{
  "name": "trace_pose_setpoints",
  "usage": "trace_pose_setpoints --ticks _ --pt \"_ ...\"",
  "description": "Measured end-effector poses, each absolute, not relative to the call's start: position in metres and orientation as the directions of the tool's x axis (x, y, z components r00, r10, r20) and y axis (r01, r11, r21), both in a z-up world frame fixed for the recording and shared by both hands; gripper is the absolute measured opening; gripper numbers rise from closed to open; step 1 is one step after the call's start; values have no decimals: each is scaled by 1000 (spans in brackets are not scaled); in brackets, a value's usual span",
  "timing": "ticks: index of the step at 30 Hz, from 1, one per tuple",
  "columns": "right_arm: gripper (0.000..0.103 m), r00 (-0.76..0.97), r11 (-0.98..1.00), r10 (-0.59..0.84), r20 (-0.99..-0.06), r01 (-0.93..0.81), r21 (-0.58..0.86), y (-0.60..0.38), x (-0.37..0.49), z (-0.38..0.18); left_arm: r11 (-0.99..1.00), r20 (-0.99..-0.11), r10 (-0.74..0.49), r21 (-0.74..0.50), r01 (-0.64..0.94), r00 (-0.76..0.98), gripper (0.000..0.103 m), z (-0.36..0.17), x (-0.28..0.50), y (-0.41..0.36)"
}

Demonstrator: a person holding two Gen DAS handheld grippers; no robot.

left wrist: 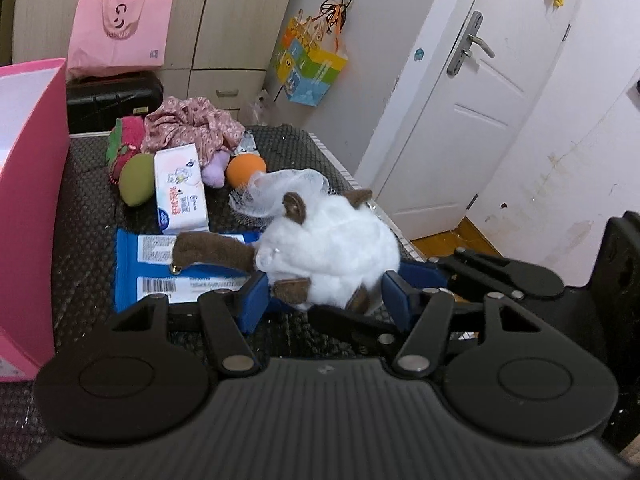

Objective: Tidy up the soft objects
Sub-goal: 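Close the right gripper on the white plush sheep, then lift the plush sheep with the right gripper and carry it over the pink box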

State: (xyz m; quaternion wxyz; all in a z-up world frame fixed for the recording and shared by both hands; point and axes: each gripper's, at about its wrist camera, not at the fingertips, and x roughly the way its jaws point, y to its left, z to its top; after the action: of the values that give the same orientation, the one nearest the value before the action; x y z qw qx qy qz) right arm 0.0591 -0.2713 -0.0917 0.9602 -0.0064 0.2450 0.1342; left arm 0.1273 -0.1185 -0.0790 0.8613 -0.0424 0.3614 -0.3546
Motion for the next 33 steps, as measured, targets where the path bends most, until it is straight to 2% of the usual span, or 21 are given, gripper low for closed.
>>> trace_pose_setpoints --ticks 17,29,33 --pt "62 815 942 288 -502 -335 -4 -236 41 -83 780 -620 -590 -272 564 517 60 -69 97 -89" --pt "61 763 886 378 -525 -463 -36 -191 20 -63 824 -614 -535 -228 519 580 60 -49 54 -38" --pt "61 711 847 444 -545 -531 -2 -175 21 -57 847 -645 -500 -224 482 579 60 -40 48 -15"
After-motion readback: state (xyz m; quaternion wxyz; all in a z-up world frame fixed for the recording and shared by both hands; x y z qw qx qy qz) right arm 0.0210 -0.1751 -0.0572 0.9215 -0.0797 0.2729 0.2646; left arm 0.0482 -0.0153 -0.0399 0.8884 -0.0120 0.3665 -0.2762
